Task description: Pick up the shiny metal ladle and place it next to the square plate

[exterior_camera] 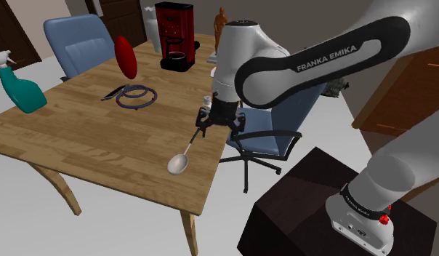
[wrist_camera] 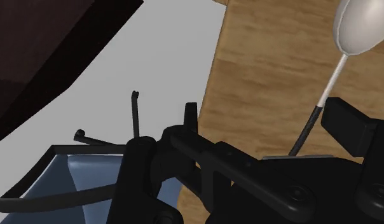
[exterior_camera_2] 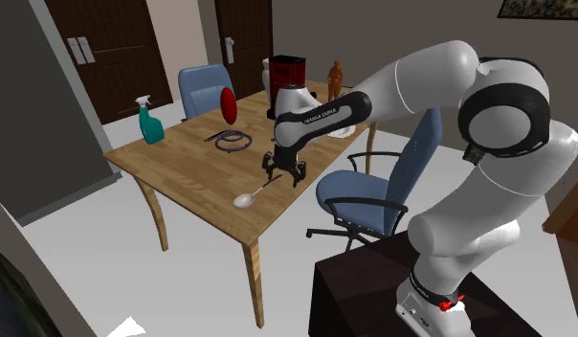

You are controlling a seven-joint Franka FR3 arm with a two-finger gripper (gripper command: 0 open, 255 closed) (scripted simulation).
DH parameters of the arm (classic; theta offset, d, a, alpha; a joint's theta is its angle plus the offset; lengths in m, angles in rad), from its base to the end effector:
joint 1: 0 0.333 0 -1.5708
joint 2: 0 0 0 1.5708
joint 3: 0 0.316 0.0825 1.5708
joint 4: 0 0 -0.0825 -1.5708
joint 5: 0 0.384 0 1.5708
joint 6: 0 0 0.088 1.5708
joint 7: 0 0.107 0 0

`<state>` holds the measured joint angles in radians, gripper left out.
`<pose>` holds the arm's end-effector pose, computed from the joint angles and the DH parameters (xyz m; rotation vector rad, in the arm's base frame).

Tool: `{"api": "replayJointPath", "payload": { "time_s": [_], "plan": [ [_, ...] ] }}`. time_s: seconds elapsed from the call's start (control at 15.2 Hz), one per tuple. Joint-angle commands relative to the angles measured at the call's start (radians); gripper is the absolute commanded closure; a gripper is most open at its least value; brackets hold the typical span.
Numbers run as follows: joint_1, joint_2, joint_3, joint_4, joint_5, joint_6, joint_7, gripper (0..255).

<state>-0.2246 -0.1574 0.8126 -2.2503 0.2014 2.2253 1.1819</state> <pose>0.4193 0.2950 0.4180 -2.8497 1.0580 -0.0270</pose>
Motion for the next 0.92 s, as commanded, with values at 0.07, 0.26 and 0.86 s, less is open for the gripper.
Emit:
{"api": "replayJointPath", "payload": {
  "time_s": [0.07, 0.26, 0.86],
  "plan": [
    [-0.030, 0.168, 0.061, 0.095, -0.164, 0.041, 0.223, 0],
    [0.015, 0.344, 0.046, 0.202, -0.350, 0.052, 0.439, 0],
    [0.125, 0.525, -0.046, 0.289, -0.517, 0.100, 0.613, 0]
  ]
}}
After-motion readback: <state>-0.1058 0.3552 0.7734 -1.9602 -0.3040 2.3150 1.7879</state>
